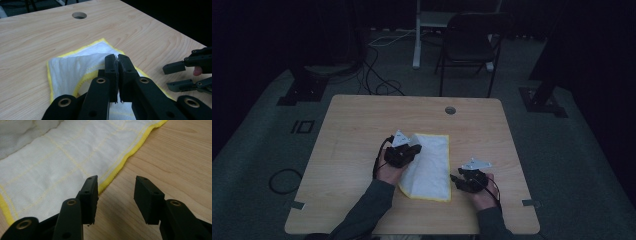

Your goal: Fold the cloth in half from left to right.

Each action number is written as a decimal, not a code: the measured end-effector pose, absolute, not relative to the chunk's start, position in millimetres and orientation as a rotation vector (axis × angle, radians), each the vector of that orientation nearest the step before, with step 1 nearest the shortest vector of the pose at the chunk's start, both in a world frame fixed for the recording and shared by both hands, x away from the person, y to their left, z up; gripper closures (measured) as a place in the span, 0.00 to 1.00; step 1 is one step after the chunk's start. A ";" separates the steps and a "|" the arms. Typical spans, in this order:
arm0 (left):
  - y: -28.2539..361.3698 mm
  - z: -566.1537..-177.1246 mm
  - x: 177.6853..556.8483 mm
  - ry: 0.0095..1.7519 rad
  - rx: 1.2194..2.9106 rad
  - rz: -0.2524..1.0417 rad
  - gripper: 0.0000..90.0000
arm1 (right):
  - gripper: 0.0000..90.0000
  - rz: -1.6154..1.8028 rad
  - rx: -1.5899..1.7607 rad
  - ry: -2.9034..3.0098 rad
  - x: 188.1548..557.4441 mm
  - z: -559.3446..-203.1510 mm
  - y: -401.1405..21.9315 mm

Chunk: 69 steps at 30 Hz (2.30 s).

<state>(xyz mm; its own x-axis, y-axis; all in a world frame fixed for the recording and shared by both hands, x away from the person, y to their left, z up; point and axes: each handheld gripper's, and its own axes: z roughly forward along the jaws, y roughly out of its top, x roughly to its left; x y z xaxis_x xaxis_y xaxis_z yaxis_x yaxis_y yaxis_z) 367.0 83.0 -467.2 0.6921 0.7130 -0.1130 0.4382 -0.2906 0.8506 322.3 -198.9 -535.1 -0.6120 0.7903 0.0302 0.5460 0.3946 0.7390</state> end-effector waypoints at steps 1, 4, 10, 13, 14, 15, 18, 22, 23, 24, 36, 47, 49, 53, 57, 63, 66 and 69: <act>82.1 -467.3 367.1 0.891 1.935 0.355 0.97 | 0.60 1.050 1.162 2.331 322.3 -535.1 -198.9; 78.8 -467.5 367.6 0.888 1.938 0.350 0.97 | 0.60 1.049 1.161 2.332 322.2 -535.2 -198.6; 71.3 -470.7 370.4 0.881 1.949 0.339 0.97 | 0.60 1.050 1.161 2.332 322.3 -535.1 -198.8; 67.1 -473.4 371.3 0.876 1.957 0.330 0.97 | 0.60 1.052 1.164 2.332 322.2 -535.0 -198.9; 65.5 -474.5 371.5 0.875 1.962 0.327 0.97 | 0.60 1.052 1.164 2.332 322.2 -535.0 -198.9; 64.6 -475.2 371.7 0.873 1.963 0.325 0.97 | 0.60 1.052 1.163 2.332 322.3 -535.0 -198.9; 60.7 -478.6 372.8 0.873 1.968 0.310 0.97 | 0.60 1.052 1.162 2.332 322.2 -535.0 -198.8; 52.4 -483.1 374.3 0.859 1.994 0.304 0.97 | 0.60 1.053 1.163 2.332 322.2 -535.0 -198.7; 50.4 -484.2 374.7 0.857 2.000 0.301 0.97 | 0.60 1.054 1.164 2.332 322.2 -534.9 -198.8; 48.3 -485.4 375.2 0.857 2.003 0.297 0.97 | 0.60 1.054 1.164 2.331 322.3 -534.9 -198.9; 25.8 -502.9 382.1 0.853 2.077 0.252 0.97 | 0.60 1.052 1.161 2.331 322.3 -535.1 -199.3; 15.3 -516.4 389.6 0.852 2.133 0.226 0.96 | 0.60 1.051 1.166 2.331 322.0 -535.0 -199.5; 14.2 -519.1 390.4 0.852 2.136 0.216 0.95 | 0.60 1.050 1.167 2.331 322.0 -535.1 -199.4; 14.3 -519.0 390.9 0.827 2.156 0.183 0.82 | 0.60 1.050 1.165 2.332 322.0 -535.2 -199.6; 20.6 -506.7 387.7 0.815 2.141 0.194 0.75 | 0.60 1.051 1.167 2.329 321.9 -535.0 -200.2; 42.5 -488.8 382.6 0.826 2.091 0.225 0.75 | 0.60 1.049 1.164 2.330 321.8 -535.2 -199.9; 57.8 -484.8 380.5 0.848 2.069 0.245 0.80 | 0.60 1.050 1.166 2.330 321.7 -535.1 -200.0; 73.2 -485.3 378.5 0.884 2.049 0.254 0.86 | 0.60 1.049 1.161 2.329 322.1 -535.3 -200.1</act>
